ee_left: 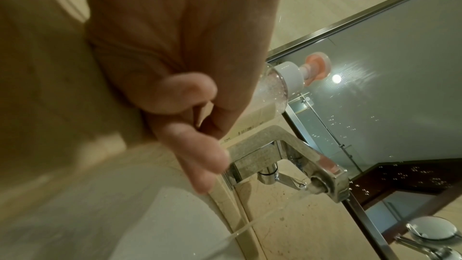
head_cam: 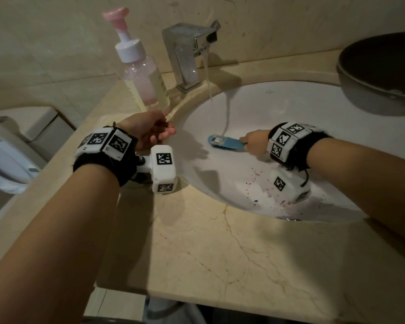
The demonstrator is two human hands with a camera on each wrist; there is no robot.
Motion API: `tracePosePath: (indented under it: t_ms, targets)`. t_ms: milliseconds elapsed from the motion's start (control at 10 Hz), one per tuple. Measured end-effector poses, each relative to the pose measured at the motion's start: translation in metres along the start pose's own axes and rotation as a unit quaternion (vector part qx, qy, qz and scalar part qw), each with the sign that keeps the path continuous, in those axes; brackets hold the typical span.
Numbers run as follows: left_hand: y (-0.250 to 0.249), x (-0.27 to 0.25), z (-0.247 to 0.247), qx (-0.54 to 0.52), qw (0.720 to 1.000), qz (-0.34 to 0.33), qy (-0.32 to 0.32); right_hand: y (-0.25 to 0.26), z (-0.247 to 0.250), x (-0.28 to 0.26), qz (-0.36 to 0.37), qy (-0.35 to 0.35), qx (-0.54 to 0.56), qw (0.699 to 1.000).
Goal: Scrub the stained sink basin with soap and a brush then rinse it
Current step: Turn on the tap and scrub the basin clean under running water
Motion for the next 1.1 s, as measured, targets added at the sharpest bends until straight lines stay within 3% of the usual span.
tracePosePath:
  t_ms: [100,200,300,400,600,700,800,900,1000,1100]
  targets:
    - [0.0,0.001,0.0,0.0,1.0,-0.001,0.001,-0.033,-0.012,0.015,-0.012,-0.02,0.009,1.0]
    - [0.0,0.001,0.0,0.0,1.0,-0.002,0.0,-0.069,-0.001,-0.016,-0.073,-0.048,-0.018,0.996]
    - [0.0,0.003,0.001,0.0,1.0,-0.001,0.001,-0.103,0.002,-0.064,-0.189,-0.076,-0.02,0.979]
    - [0.001,0.005,0.002,-0.001,1.0,0.0,0.005,-0.111,-0.003,-0.081,-0.254,-0.056,-0.018,0.965]
    - [0.0,0.005,0.002,0.0,1.0,0.001,0.008,-0.066,0.021,-0.038,-0.175,-0.077,-0.089,0.977]
    - [0.001,0.005,0.003,-0.007,1.0,0.008,0.006,-0.048,0.022,-0.023,-0.139,-0.155,-0.128,0.97]
    - [0.001,0.007,0.003,-0.007,1.0,0.008,0.003,-0.06,0.022,-0.022,-0.184,-0.145,-0.116,0.965]
    - [0.001,0.007,0.004,-0.011,1.0,0.006,0.001,-0.08,0.016,-0.028,-0.241,-0.071,-0.065,0.966]
    - [0.002,0.008,0.004,-0.012,1.0,0.006,0.001,-0.085,0.01,-0.033,-0.262,-0.02,-0.056,0.963]
    - [0.001,0.008,0.005,-0.017,1.0,0.008,0.005,-0.081,0.01,-0.031,-0.243,-0.024,-0.049,0.968]
Point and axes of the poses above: each hand's wrist, its own x-axis towards the middle knuckle, its own z-axis out of the back of the hand, y = z × x, the point moved 1 cm from there along x, towards the middle knuckle, and after that the axes turned 12 degrees about -x, right-handed, at the moved point
